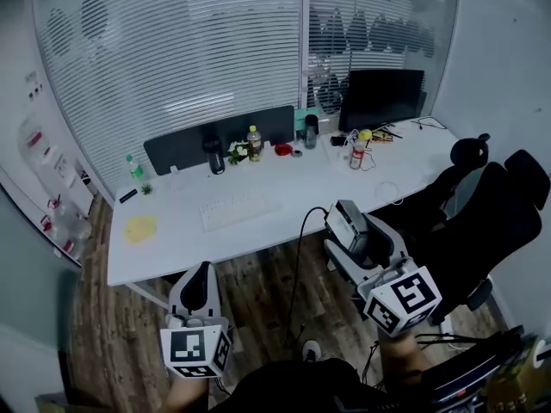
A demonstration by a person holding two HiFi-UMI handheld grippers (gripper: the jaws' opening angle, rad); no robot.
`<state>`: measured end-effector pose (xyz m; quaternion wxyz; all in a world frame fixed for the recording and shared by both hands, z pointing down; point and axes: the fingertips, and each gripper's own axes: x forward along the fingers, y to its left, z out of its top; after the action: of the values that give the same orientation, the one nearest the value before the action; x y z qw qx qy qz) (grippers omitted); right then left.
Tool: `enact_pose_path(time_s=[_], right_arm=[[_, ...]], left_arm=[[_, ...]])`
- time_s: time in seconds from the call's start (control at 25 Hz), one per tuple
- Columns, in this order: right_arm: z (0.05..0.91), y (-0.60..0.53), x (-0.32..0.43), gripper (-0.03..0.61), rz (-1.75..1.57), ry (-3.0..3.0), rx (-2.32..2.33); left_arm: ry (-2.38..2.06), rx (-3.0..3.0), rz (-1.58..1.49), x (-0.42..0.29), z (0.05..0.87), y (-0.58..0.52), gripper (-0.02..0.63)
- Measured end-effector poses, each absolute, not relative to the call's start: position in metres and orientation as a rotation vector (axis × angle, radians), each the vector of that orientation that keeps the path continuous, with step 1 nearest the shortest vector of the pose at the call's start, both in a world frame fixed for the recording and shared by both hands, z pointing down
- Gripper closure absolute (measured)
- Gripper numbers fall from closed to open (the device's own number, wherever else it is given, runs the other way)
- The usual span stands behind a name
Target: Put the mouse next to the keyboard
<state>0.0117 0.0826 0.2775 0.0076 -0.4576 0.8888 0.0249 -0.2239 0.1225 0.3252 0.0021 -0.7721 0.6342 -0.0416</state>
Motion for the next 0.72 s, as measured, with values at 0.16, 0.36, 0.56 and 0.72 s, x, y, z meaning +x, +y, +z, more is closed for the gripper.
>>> enact_pose_path(time_s=[0.16,0.36,0.56,0.72], right_arm=[[0.284,0.058,0.022,0.282,0.056,2.799,-1.395],[0.286,0.035,0.040,0.282,0.045,2.794,-1.375],[0.293,0.010,0.057,0.282,0.033,2.816,-1.328],[0.290,-0.009,0.074,0.282,0.039,2.826,-1.295]], left_arm=[[2.032,-2.420,-0.124,-0.214,0.329,0.102,0.584],[1.990,-2.484,-0.116,-0.189,0.332,0.082,0.584],[1.985,-2.478,-0.133,-0.165,0.333,0.057,0.584],[2.016,-2.433,-0.180,-0.147,0.330,0.033,0.584]])
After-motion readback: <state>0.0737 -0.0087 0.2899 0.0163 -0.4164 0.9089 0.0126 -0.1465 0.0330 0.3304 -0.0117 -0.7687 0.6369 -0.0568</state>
